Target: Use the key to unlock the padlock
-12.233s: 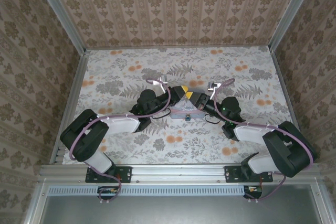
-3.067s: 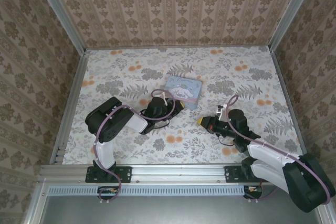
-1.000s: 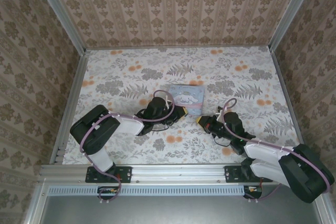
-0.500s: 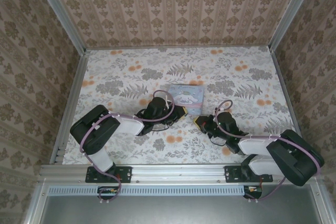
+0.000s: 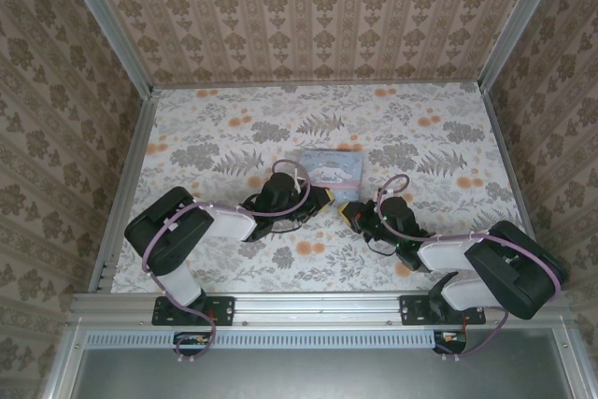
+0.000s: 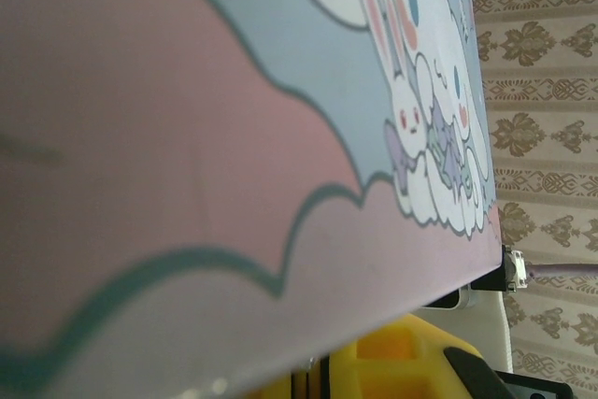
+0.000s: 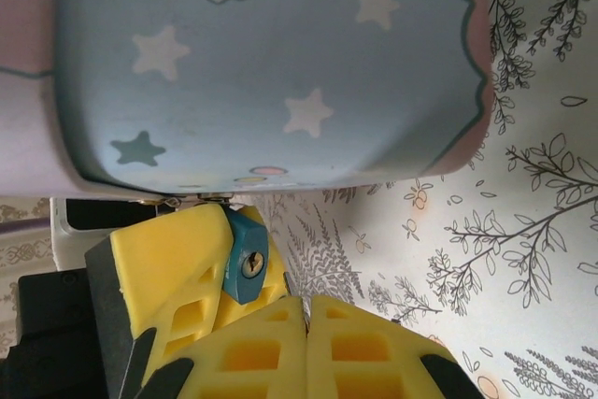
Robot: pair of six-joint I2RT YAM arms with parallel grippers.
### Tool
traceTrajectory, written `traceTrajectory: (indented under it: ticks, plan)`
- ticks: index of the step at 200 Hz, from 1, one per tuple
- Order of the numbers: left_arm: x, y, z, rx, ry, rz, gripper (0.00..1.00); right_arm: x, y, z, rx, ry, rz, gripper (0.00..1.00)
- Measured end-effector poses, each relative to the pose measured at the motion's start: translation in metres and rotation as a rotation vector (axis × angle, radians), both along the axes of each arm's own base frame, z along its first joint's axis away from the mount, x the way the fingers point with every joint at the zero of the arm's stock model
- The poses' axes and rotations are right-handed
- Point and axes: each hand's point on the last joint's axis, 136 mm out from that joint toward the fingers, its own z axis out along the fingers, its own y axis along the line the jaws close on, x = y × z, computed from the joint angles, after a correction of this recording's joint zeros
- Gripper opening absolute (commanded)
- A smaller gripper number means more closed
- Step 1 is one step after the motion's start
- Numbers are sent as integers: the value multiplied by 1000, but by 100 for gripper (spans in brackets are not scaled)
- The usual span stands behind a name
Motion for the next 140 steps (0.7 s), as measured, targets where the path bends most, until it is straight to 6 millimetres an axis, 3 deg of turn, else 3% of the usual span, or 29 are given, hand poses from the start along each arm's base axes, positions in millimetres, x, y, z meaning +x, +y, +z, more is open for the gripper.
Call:
traceTrajectory:
  ticks: [140]
  plan:
    - [1, -1, 2, -6, -4, 4, 0, 5, 3, 8, 15, -23, -6, 0]
